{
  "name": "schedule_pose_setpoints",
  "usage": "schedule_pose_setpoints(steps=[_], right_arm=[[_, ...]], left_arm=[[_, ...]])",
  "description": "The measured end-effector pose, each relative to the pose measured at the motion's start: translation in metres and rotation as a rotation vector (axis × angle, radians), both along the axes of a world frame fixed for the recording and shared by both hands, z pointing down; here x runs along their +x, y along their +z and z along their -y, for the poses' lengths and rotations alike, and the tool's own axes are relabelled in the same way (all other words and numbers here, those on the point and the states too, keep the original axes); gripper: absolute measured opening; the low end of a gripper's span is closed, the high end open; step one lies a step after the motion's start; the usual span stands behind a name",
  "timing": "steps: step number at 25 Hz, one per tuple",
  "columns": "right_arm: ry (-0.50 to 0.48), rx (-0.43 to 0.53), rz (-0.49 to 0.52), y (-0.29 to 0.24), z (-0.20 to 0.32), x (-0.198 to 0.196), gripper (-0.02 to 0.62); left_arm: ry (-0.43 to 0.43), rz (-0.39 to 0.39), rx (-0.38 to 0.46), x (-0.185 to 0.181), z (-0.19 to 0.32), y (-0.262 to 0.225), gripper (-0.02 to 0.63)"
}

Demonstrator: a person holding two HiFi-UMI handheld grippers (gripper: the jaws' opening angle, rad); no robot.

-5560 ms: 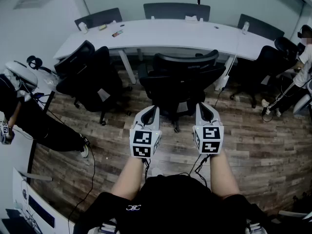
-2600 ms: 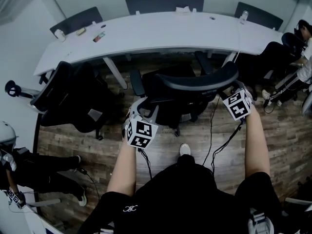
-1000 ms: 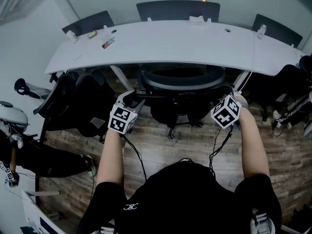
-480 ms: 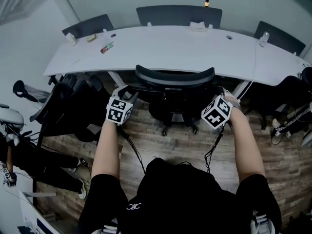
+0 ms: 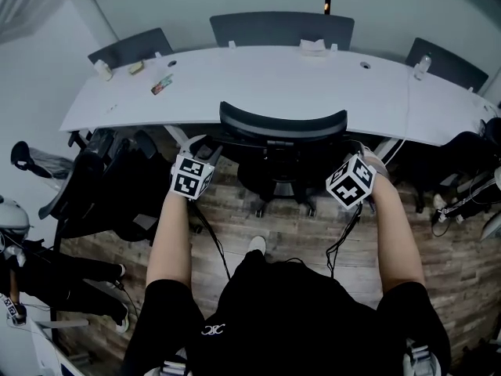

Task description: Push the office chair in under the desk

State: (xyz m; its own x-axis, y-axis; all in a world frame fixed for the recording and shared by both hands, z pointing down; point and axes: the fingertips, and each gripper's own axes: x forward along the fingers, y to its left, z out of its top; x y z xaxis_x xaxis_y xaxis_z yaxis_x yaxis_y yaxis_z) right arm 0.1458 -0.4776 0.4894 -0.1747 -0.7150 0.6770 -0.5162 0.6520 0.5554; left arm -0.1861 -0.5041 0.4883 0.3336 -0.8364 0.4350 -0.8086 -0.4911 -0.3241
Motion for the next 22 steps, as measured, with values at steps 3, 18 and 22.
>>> schedule_pose_setpoints(steps=[3, 18, 22], right_arm=[[0.017, 0.009, -0.009, 0.000, 0.017, 0.003, 0.195], [0.105, 0.016, -0.022, -0.002, 0.095, 0.014, 0.196], [0.133, 0.011, -0.018, -0.004, 0.116, 0.018, 0.196]], left_arm=[[0.019, 0.089, 0.018, 0.004, 0.021, 0.003, 0.176], [0.018, 0.128, 0.015, 0.015, 0.111, 0.010, 0.162], [0.024, 0.277, -0.244, 0.013, 0.113, 0.088, 0.005]])
